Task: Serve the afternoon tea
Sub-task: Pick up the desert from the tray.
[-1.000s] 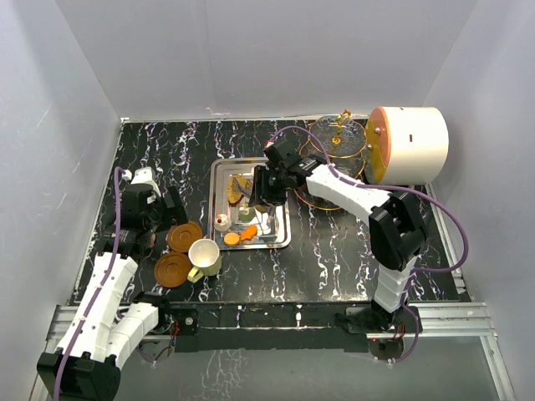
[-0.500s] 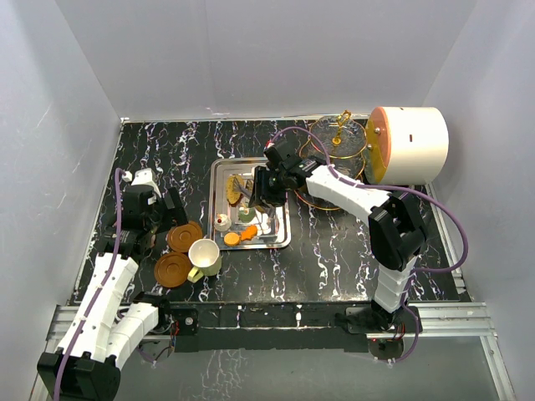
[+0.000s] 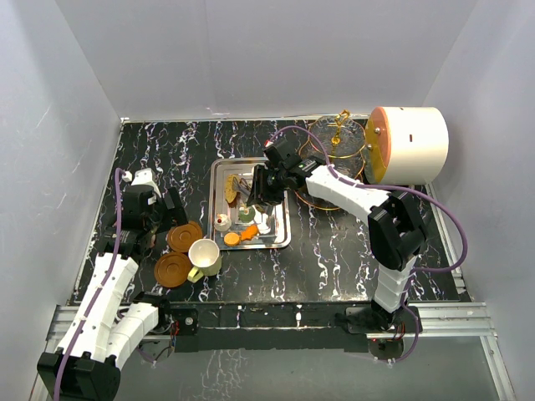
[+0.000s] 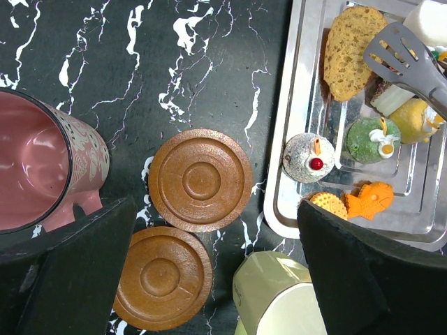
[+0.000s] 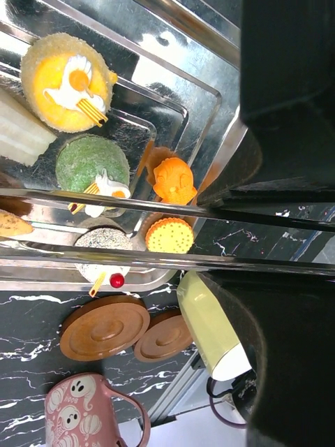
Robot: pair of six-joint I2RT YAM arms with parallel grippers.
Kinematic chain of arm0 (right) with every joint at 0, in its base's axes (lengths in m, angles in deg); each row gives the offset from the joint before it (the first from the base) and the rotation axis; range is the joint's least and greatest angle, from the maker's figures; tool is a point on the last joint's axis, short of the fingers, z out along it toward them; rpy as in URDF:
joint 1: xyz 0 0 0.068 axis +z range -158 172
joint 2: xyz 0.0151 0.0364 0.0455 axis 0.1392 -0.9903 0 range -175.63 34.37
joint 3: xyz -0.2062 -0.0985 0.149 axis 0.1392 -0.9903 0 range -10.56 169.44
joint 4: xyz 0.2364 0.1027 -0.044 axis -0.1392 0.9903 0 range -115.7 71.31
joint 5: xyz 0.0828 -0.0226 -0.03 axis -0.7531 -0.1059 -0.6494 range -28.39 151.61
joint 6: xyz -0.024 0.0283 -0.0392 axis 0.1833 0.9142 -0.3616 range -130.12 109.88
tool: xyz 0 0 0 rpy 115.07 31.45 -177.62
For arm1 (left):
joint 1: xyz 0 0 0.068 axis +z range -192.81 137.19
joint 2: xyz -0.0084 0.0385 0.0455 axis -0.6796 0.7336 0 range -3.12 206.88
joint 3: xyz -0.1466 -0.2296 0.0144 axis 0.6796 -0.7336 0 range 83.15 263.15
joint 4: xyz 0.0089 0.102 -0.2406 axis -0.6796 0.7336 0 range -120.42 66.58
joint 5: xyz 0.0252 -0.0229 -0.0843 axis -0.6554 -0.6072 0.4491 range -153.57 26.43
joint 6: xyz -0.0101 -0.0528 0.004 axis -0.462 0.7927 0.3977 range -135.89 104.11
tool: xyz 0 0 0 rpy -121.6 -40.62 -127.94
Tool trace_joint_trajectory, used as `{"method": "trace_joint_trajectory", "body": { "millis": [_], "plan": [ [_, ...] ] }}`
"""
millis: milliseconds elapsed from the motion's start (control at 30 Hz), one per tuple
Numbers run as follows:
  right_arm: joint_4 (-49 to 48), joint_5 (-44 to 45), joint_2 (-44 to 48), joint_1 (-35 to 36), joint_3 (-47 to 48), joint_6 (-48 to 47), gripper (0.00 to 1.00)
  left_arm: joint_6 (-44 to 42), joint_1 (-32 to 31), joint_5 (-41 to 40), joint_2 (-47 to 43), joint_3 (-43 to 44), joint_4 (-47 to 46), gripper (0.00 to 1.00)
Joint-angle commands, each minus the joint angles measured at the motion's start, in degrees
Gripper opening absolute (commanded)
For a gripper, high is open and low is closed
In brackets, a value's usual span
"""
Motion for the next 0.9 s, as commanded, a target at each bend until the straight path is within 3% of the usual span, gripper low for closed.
{"method": "trace_joint_trajectory", "body": {
  "millis": [0,233,433,567,867],
  "plan": [
    [-3.61,-1.07,-0.36,0.31,1.74,-0.11,0.33,-0.02,0.08,-0.78,-1.24,-0.68,-0.57,0.99],
    [-1.51,-0.49,-2.24,0.39,4.26,-1.62,0.32,-0.02,0.08,-0.86,-1.25,-0.7,-0.59,0.99],
    [-0.01,0.54,-3.07,1.28,7.63,-3.31,0.22,0.07,0.08,-1.04,-1.17,-0.72,-0.54,0.99],
    [3.72,5.12,-2.95,2.9,10.83,-5.77,0.16,0.07,0.08,-1.1,-1.29,-0.75,-0.56,0.99],
    [14.73,19.99,0.69,7.45,16.88,-14.06,0.15,0.16,0.08,-1.67,-1.26,-0.8,-0.38,0.99]
  ]
}}
